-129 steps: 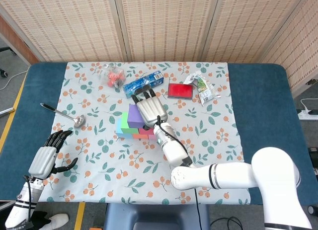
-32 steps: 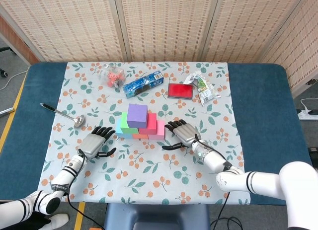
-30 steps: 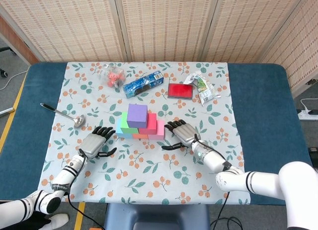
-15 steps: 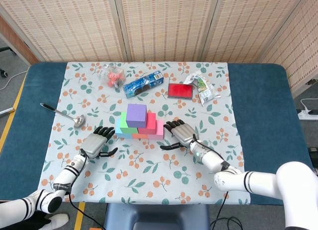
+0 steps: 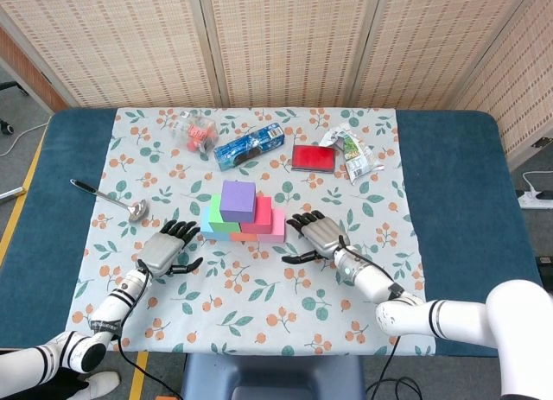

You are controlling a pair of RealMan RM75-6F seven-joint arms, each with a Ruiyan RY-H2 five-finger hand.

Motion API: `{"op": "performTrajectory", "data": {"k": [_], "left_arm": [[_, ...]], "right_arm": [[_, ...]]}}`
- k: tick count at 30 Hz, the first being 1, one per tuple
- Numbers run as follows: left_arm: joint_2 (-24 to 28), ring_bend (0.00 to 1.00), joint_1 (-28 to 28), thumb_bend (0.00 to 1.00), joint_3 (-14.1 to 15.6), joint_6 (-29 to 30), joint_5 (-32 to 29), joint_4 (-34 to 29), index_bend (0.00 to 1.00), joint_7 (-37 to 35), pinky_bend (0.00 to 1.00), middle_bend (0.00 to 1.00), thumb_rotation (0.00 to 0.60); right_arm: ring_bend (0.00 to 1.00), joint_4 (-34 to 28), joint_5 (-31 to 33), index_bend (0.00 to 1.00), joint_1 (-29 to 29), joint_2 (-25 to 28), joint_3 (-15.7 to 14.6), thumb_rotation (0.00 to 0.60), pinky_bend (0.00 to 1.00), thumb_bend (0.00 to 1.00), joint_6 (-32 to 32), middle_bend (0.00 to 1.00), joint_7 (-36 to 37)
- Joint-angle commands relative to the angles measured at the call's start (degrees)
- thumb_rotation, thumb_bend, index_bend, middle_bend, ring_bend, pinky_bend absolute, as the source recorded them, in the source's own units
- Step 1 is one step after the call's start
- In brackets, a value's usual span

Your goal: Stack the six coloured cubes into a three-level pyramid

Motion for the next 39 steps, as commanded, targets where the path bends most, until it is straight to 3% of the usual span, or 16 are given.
{"op": "performTrajectory", "data": {"k": [1,20,29,39], "left_arm": [[-0.03,0.0,-0.05,0.32,0.0,-0.04,-0.01,-0.01,0.04,0.03,0.0,0.0,0.0],[0.13,0.0,-0.25,0.32,0.03,0.14,-0.69,-0.7,0.04,0.53,0.0,0.0,0.0],[2.28,0.0,2.09,0.32,0.79,3.32,0.09,-2.49,0.04,-0.57,0.0,0.0,0.0],[6.98,0.0,4.34,0.32,-0.57,9.39,3.47,-7.55,0.04,-3.98,0.0,0.0,0.0]], "right_arm": [[0.0,0.09,0.02,0.0,0.04,-0.1,-0.02,0.035,0.0,0.0,-0.03,0.0,-0.03],[0.0,-0.19,0.32,0.0,0.1,-0.1,0.1,0.038,0.0,0.0,0.39,0.0,0.34],[0.0,-6.71,1.31,0.0,-0.58,5.41,-0.23,0.05,0.0,0.0,3.07,0.0,-0.81],[0.0,-17.3,3.61,0.0,1.86,12.68,2.1,0.052,0.0,0.0,6.93,0.0,-4.93]]}}
